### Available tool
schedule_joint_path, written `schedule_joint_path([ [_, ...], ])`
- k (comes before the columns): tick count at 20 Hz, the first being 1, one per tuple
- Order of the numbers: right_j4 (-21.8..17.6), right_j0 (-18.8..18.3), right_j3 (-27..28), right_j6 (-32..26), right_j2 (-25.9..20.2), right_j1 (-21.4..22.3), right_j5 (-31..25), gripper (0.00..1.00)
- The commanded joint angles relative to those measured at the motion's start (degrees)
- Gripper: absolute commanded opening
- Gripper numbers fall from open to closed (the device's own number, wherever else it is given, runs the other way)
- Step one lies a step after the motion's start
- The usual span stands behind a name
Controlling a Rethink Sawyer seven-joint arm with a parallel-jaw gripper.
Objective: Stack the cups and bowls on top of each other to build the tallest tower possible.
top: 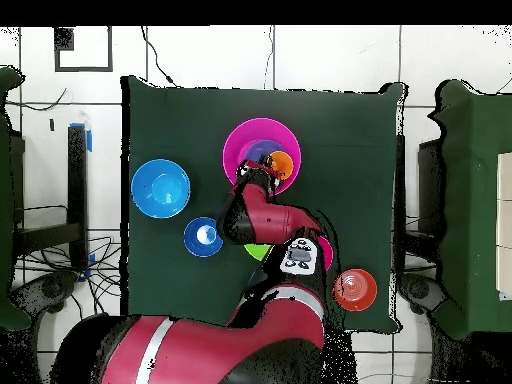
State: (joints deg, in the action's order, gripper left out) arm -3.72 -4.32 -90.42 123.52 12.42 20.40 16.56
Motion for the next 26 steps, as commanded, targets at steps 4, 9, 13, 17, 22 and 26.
schedule_joint_path([
  [4, 2.1, 1.7, 1.5, 6.7, -4.5, -2.2, -2.2, 0.0],
  [9, 1.7, 1.3, 1.4, 6.4, -5.3, -1.8, -3.9, 0.0],
  [13, 1.2, 0.9, 0.9, 6.3, -5.9, -1.0, -4.7, 0.0],
  [17, 0.9, -0.2, 0.6, 6.1, -7.2, -0.4, -6.9, 0.0],
  [22, -0.5, -1.3, 0.5, 5.2, -8.7, 0.4, -8.2, 0.0],
  [26, 0.0, 0.5, 0.7, 5.1, -6.4, 0.0, -5.9, 1.0],
])
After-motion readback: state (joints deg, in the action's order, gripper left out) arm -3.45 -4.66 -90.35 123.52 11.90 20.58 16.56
